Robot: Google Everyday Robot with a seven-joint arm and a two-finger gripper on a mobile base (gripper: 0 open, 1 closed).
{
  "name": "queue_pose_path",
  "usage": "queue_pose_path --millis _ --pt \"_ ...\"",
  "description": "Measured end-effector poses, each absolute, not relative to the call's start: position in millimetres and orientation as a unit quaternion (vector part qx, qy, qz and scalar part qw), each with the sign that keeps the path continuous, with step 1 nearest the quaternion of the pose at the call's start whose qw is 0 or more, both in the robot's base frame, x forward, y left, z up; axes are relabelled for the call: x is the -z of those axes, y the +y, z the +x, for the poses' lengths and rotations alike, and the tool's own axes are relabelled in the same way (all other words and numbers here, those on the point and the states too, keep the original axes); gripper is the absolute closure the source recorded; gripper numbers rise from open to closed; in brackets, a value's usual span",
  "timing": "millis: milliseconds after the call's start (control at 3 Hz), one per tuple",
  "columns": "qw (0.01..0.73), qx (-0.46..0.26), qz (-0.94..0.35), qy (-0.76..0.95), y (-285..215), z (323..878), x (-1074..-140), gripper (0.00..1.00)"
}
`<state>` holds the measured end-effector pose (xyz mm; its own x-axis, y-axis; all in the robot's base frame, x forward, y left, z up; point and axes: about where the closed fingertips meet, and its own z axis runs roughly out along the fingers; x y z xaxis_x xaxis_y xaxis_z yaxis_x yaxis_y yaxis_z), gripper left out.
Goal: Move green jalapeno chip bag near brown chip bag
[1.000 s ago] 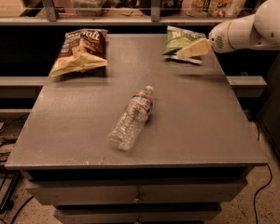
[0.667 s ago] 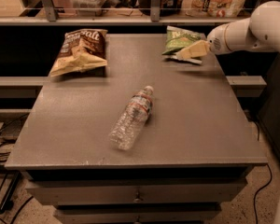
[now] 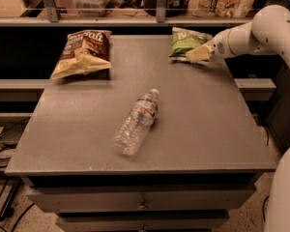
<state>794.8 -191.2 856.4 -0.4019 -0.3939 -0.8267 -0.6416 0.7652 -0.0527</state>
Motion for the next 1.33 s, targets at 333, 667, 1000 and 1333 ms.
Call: queue_pose_path --millis 333,667,1000,1333 --pt "0.446 -0.134 -0.332 0.82 -180 796 -861 0.64" --pt "0.445 -0.13 -0.395 0.793 -140 786 -889 0.95" --pt "0.444 -0.145 -0.453 0.76 -96 771 -913 1.0" --pt "0.429 -0.173 -0.528 0.712 -35 747 -935 1.0"
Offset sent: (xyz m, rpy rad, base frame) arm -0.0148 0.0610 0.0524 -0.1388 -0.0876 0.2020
